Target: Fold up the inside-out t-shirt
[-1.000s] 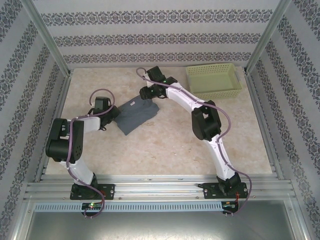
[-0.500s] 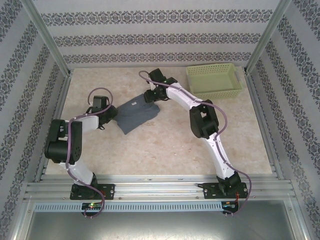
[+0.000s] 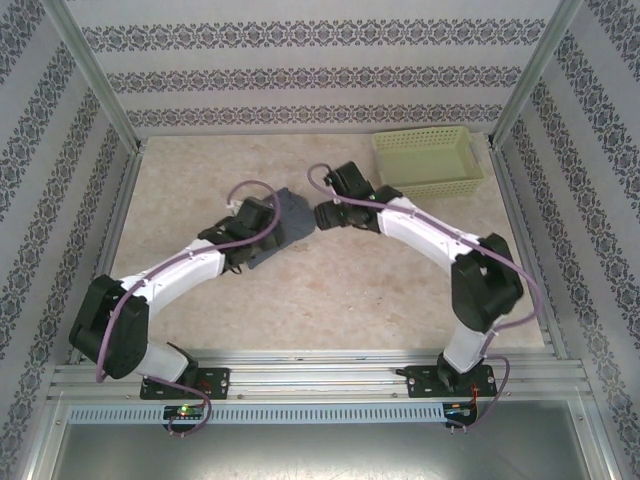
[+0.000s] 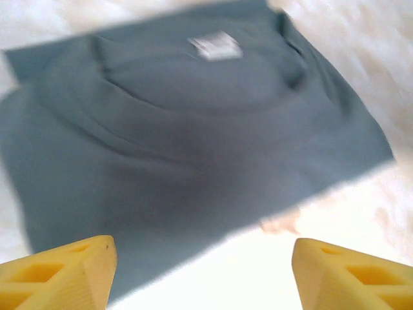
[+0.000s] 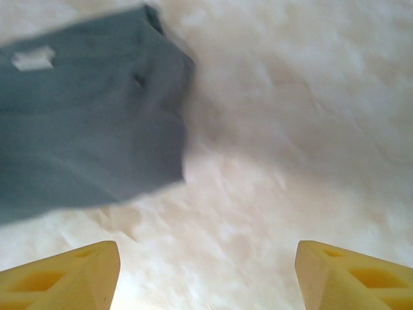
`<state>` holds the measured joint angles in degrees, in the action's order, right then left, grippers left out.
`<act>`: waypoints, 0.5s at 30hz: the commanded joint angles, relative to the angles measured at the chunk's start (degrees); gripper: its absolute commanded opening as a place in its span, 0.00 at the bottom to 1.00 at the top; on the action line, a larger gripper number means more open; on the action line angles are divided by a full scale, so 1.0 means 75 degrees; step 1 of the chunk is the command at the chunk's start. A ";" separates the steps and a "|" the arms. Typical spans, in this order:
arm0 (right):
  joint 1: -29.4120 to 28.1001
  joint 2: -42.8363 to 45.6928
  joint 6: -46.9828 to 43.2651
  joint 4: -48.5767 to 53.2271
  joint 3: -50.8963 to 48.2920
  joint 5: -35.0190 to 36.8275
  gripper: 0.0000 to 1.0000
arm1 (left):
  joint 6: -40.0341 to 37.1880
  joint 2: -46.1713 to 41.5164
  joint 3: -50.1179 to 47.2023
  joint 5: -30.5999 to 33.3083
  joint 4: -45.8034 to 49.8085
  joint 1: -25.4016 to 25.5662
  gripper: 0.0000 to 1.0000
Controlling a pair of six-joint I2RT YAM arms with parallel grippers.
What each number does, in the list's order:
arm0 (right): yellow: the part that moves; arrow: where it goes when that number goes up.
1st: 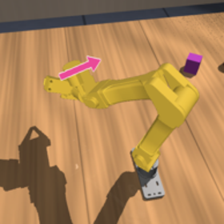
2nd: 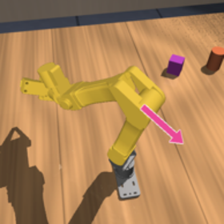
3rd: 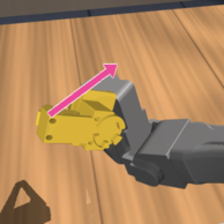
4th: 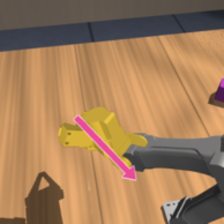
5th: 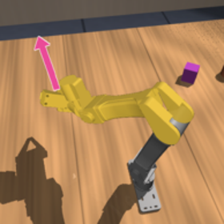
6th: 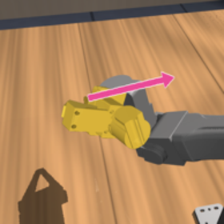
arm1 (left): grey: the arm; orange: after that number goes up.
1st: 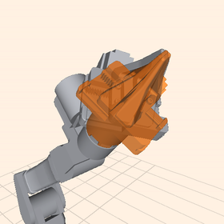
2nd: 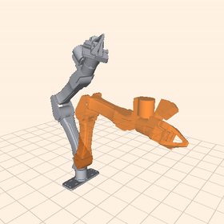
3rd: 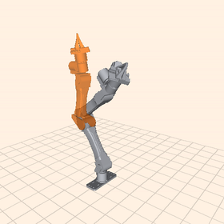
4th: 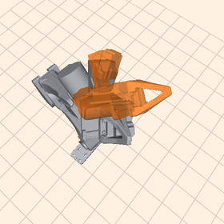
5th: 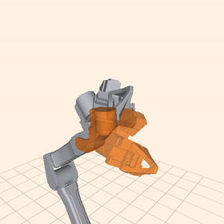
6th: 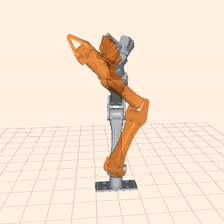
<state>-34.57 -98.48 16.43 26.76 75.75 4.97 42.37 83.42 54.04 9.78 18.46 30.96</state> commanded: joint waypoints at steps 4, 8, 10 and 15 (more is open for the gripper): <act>0.0214 0.1555 0.1045 -0.0816 -0.2054 0.0796 0.74 | 0.0004 0.1551 0.0858 0.0401 0.0544 0.0552 0.76; 0.0319 0.2287 0.1289 -0.1083 -0.2916 0.0753 0.74 | -0.0047 0.2344 0.1276 0.0271 0.0570 0.0522 0.75; 0.0364 0.2566 0.1336 -0.1107 -0.3178 0.0806 0.74 | -0.0254 0.2632 0.1440 0.0182 0.0622 0.0322 0.72; 0.0535 0.3171 0.1389 -0.1084 -0.3552 0.0838 0.75 | -0.0748 0.3007 0.1572 -0.0122 0.0785 -0.0669 0.67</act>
<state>-31.33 -77.30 25.41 20.10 50.54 9.69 39.94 105.03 64.86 9.34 21.32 30.48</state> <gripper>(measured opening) 0.745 0.672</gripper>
